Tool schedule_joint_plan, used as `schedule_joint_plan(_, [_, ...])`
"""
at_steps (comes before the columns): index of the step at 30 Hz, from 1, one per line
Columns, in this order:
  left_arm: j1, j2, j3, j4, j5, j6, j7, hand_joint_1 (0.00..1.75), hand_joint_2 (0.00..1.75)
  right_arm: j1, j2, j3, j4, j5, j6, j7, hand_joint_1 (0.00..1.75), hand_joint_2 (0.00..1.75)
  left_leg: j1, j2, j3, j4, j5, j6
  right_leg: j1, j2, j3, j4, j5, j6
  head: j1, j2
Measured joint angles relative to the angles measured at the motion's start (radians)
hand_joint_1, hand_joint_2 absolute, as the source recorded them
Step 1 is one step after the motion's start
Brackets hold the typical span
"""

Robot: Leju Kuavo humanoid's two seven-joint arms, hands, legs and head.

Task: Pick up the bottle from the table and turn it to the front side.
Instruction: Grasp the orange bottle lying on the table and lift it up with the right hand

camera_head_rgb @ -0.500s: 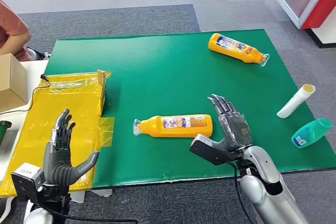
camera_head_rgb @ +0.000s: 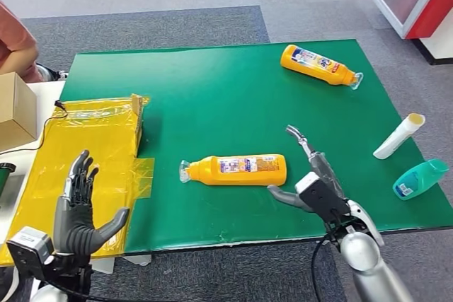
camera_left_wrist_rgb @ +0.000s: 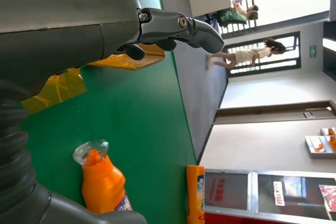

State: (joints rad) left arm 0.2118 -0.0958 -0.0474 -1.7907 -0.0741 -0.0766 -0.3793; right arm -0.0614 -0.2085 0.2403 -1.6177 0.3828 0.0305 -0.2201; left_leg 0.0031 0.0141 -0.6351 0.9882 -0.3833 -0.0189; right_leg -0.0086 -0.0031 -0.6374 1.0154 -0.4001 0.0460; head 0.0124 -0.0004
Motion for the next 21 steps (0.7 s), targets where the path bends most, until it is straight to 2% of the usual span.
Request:
schedule_joint_plan(5, [0.000,0.008,-0.005,-0.005,0.010,-0.010,0.002,0.00,1.75,0.028,0.005,-0.030,-0.014,0.043,0.007,-0.002,0.00,1.75,0.000,0.000,0.000,0.000,0.000,0.000,0.000,0.000,0.000,0.000,0.000,0.000,0.000,0.000])
schedule_joint_plan(7, [0.000,0.009,-0.013,-0.011,0.009,-0.022,0.009,0.00,1.75,0.030,0.008,-0.028,-0.020,0.159,-0.024,0.036,0.00,1.75,0.000,0.000,0.000,0.000,0.000,0.000,0.000,0.000,0.000,0.000,0.000,0.000,0.000,0.000])
schedule_joint_plan(10, [-0.015,0.011,-0.041,-0.023,0.000,-0.061,0.035,0.00,1.75,0.020,0.008,-0.002,-0.019,0.401,-0.048,0.149,0.00,1.75,0.000,0.000,0.000,0.000,0.000,0.000,0.000,0.000,0.000,0.000,0.000,0.000,0.000,0.000])
schedule_joint_plan(14, [-0.090,0.013,-0.123,-0.024,-0.027,-0.088,0.072,0.00,1.75,-0.054,0.011,0.077,0.061,0.623,-0.050,0.270,0.00,1.75,0.000,0.000,0.000,0.000,0.002,0.000,0.000,0.000,0.000,0.000,0.002,0.000,0.000,0.000])
schedule_joint_plan(21, [-0.237,0.021,-0.267,-0.012,-0.029,-0.110,0.103,0.00,1.75,-0.228,0.058,0.217,0.303,0.842,-0.083,0.377,0.00,1.75,0.000,0.000,0.000,0.000,0.005,0.001,0.000,0.000,0.000,0.000,0.005,0.001,0.000,0.000])
